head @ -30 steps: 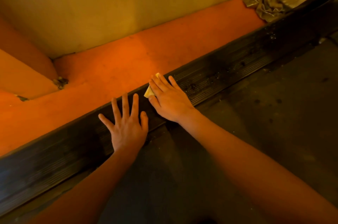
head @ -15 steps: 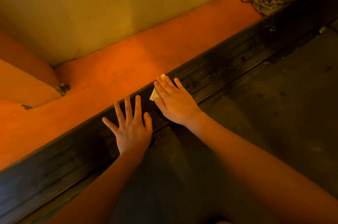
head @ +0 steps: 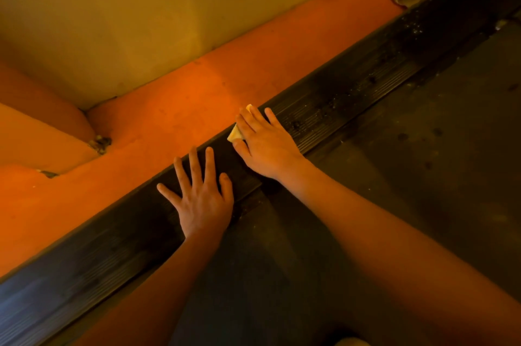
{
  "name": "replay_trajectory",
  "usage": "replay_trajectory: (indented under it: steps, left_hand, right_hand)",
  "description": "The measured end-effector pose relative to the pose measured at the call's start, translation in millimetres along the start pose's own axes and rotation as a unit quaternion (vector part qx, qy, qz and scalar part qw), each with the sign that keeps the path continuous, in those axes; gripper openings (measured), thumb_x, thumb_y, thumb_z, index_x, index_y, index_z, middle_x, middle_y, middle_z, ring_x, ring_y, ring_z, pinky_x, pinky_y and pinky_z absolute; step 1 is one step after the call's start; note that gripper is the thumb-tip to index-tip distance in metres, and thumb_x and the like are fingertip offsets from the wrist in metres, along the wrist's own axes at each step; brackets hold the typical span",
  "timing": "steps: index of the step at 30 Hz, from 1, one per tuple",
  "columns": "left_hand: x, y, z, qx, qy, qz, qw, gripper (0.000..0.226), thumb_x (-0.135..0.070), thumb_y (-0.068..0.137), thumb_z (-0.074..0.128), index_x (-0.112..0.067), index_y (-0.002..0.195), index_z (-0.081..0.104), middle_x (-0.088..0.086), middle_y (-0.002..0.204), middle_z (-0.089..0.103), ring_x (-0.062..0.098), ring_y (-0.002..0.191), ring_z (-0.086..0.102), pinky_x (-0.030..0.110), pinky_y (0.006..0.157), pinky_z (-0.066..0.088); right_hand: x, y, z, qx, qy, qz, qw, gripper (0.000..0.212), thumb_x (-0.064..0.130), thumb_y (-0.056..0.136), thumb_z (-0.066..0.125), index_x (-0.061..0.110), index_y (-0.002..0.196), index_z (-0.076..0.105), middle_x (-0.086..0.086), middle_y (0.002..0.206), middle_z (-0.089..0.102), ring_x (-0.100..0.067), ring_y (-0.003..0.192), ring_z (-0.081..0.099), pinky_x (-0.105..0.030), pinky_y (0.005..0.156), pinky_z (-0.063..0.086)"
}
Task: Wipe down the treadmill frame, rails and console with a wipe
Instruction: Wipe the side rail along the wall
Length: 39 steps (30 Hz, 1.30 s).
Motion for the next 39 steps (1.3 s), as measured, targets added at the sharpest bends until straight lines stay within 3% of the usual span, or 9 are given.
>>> replay_trajectory:
  steps: [7, 14, 20, 28, 35, 39]
  left_hand:
    - [1, 0, -1, -0.002, 0.007, -0.007, 1.0, 0.062, -0.05, 0.103, 0.019, -0.034, 0.161, 0.006, -0.001, 0.17, -0.001, 0.03, 0.156, -0.007, 0.074, 0.115, -0.001]
    - [0, -2, 0, -0.002, 0.005, -0.006, 1.0, 0.062, -0.05, 0.105, 0.025, -0.034, 0.161, 0.005, -0.001, 0.17, -0.003, 0.029, 0.156, -0.011, 0.074, 0.116, -0.001]
    - [0, -1, 0, 0.0, 0.007, -0.007, 1.0, 0.062, -0.048, 0.105, 0.028, -0.033, 0.162, 0.008, 0.0, 0.17, 0.001, 0.031, 0.156, -0.006, 0.075, 0.115, 0.002]
    - [1, 0, -1, 0.01, 0.001, -0.004, 1.0, 0.062, -0.05, 0.105, 0.025, -0.034, 0.162, 0.004, 0.0, 0.171, -0.003, 0.029, 0.156, -0.012, 0.074, 0.116, -0.002]
    - [0, 1, -1, 0.0, -0.001, -0.008, 1.0, 0.062, -0.048, 0.105, 0.028, -0.034, 0.161, 0.006, 0.0, 0.171, 0.0, 0.031, 0.156, -0.007, 0.074, 0.115, -0.001]
    - [1, 0, 0, 0.008, 0.0, -0.003, 1.0, 0.062, -0.05, 0.105, 0.025, -0.034, 0.161, 0.005, -0.001, 0.171, -0.002, 0.028, 0.156, -0.01, 0.074, 0.116, -0.001]
  right_hand:
    - [-2, -96, 30, -0.003, 0.039, -0.015, 0.999, 0.066, 0.049, 0.108, 0.022, 0.017, 0.164, 0.01, -0.003, 0.172, 0.0, -0.019, 0.158, -0.009, -0.041, 0.127, -0.004]
    - [5, -26, 9, -0.005, -0.015, -0.017, 1.0, 0.07, 0.051, 0.109, 0.019, 0.008, 0.163, 0.011, -0.01, 0.172, 0.002, -0.025, 0.158, -0.008, -0.044, 0.128, -0.005]
    - [10, -75, 15, 0.033, -0.004, -0.066, 0.997, 0.071, 0.053, 0.109, 0.019, 0.009, 0.163, 0.007, -0.011, 0.172, -0.003, -0.024, 0.158, -0.01, -0.038, 0.125, -0.013]
    - [1, -13, 5, 0.001, 0.005, -0.014, 1.0, 0.069, 0.051, 0.109, 0.019, 0.01, 0.164, 0.007, -0.009, 0.172, -0.001, -0.022, 0.158, -0.007, -0.043, 0.128, -0.005]
    - [-6, -94, 28, -0.008, 0.039, 0.028, 0.999, 0.068, 0.052, 0.108, 0.02, 0.015, 0.164, 0.01, -0.004, 0.172, 0.0, -0.019, 0.158, -0.009, -0.04, 0.123, -0.013]
    - [-4, -45, 13, -0.019, 0.031, 0.035, 0.999, 0.067, 0.05, 0.109, 0.022, 0.013, 0.164, 0.011, -0.005, 0.172, 0.002, -0.021, 0.158, -0.005, -0.041, 0.123, -0.012]
Point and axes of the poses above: each hand's wrist, its own y-axis towards the middle knuckle, its own z-axis out of the palm, x = y × z, the point moved 5 cm from there along y, towards the middle knuckle
